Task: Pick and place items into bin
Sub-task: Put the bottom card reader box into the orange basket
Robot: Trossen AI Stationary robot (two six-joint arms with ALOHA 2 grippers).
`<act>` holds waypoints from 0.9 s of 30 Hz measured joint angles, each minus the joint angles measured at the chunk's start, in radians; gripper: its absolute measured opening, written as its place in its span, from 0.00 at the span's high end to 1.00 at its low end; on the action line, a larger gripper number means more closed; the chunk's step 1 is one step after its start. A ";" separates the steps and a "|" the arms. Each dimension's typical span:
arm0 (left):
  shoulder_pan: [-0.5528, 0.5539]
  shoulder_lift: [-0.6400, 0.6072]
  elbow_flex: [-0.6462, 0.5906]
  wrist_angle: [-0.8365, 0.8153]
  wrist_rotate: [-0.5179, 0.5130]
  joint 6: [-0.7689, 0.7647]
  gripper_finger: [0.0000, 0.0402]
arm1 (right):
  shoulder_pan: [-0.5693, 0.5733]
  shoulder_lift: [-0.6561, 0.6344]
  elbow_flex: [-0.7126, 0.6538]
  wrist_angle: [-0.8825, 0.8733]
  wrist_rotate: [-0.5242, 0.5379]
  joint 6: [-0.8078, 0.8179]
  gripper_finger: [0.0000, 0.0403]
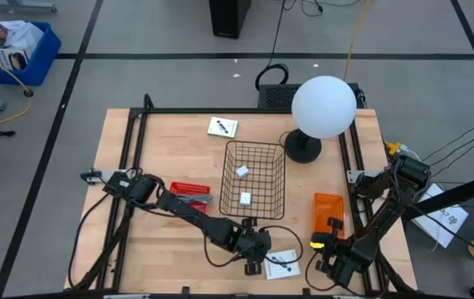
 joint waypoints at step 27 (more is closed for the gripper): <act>-0.185 -0.021 -0.001 0.048 -0.185 -0.259 1.00 | 0.003 0.091 0.006 0.411 0.057 -0.033 1.00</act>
